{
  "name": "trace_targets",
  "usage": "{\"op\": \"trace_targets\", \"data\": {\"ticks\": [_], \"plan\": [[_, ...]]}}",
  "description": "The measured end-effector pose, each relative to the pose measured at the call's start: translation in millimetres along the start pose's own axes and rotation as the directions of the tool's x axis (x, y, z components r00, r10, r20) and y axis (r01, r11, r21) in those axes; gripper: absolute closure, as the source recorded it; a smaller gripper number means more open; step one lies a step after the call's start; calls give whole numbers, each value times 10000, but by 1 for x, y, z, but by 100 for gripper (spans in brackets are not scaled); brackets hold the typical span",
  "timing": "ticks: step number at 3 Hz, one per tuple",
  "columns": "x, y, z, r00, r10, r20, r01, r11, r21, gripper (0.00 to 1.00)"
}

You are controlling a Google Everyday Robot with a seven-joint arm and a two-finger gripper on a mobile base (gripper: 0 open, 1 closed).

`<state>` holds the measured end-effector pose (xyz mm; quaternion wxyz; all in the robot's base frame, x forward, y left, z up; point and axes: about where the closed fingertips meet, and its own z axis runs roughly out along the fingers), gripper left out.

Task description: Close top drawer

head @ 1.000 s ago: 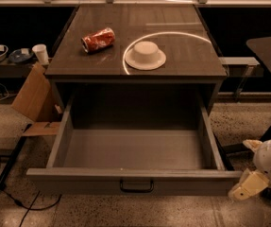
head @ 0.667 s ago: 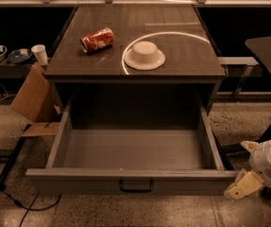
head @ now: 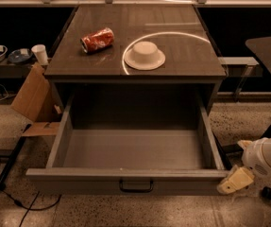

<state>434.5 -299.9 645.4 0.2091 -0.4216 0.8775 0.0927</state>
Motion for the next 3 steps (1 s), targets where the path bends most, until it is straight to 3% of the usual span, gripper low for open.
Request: {"op": "trace_targets", "data": {"ticks": [3], "plan": [[-43,-11,23,9982,498,-346,-497,9988,27,0]]}}
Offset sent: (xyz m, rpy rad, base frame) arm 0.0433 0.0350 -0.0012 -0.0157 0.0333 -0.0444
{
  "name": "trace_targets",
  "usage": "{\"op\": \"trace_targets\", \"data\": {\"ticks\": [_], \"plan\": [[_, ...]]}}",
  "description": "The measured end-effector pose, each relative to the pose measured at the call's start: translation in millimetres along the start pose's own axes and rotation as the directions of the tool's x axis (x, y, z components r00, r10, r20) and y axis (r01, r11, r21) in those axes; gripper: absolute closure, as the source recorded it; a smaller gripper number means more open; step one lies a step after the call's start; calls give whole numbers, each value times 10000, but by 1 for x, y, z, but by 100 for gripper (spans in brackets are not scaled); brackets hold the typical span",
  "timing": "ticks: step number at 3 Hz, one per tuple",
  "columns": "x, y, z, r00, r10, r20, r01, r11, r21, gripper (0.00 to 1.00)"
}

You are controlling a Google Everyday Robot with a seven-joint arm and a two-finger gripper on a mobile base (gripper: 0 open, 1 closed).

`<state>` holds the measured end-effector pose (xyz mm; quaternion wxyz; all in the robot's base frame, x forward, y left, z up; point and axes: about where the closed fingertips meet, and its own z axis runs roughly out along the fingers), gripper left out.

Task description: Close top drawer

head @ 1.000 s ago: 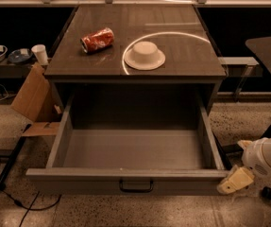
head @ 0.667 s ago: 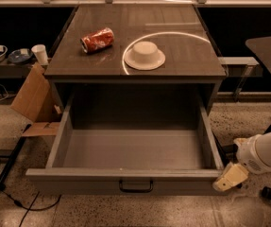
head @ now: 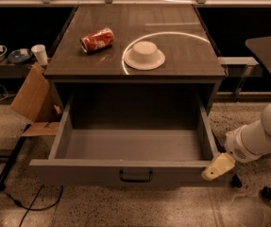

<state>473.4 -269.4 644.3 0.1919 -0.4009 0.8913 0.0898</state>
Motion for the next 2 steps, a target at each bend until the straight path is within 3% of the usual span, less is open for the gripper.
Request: {"op": "trace_targets", "data": {"ticks": [2], "plan": [[-27,-11,8,9971,712,-252,-712,9975,-7,0]]}}
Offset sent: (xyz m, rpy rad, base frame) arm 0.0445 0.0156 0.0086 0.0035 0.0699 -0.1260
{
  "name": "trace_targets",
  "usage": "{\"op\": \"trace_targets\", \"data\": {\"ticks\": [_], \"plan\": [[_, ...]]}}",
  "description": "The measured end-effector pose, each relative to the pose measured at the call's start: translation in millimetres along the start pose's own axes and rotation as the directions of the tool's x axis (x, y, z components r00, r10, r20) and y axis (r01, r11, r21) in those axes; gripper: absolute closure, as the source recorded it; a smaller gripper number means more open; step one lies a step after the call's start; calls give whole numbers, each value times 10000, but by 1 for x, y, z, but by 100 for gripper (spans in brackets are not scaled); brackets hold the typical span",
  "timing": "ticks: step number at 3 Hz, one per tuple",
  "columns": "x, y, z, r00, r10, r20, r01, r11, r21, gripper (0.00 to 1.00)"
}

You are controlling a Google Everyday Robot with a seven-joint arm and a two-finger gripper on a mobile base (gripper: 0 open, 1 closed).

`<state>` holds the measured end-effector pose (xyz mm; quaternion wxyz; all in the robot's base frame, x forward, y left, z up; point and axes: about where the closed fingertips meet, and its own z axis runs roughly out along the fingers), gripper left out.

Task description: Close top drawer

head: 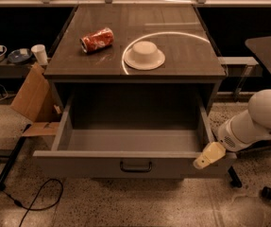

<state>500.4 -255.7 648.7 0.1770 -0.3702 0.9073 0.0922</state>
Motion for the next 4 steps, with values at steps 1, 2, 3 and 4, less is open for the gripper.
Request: {"op": "trace_targets", "data": {"ticks": [1,2,3,4], "plan": [[-5,-13,-1,9978,654,-121,-654,9979,38,0],[-5,-30,-1,9883,1492,-319,-1488,9888,135,0],[-2,-40,5,9756,2095,-649,-2085,9778,225,0],[-1,-45,12,9571,2678,-1106,-2656,9635,340,0]]}}
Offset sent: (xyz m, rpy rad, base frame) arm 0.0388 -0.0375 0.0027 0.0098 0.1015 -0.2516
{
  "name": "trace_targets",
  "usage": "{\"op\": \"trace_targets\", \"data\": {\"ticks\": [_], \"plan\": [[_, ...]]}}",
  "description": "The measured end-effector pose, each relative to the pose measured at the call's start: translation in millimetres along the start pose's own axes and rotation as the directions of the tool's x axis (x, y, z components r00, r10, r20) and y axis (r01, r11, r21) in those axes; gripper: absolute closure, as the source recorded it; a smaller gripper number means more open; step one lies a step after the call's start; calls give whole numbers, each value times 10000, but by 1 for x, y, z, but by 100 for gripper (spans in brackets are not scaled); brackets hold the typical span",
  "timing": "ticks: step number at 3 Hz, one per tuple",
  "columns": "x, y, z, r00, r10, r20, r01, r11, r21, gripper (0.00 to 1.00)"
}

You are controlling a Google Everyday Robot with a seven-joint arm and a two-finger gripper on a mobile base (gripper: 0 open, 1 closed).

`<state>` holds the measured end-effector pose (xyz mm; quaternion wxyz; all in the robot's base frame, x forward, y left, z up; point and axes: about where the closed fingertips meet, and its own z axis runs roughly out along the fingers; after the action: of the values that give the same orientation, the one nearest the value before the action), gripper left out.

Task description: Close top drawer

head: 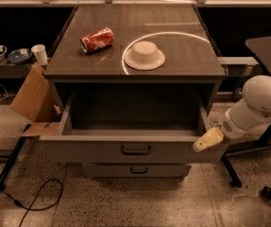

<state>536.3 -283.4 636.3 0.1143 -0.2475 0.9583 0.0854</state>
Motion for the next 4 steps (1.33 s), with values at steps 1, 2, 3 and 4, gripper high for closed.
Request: {"op": "trace_targets", "data": {"ticks": [1,2,3,4], "plan": [[-1,-6,3,9922,1230,-208,-1237,9916,-369,0],[-4,-11,3,9775,2102,-191,-2111,9747,-729,0],[-13,-5,-5,9501,3090,431,-2988,9409,-1592,0],[-21,2,-10,9347,3471,769,-3254,9224,-2083,0]]}}
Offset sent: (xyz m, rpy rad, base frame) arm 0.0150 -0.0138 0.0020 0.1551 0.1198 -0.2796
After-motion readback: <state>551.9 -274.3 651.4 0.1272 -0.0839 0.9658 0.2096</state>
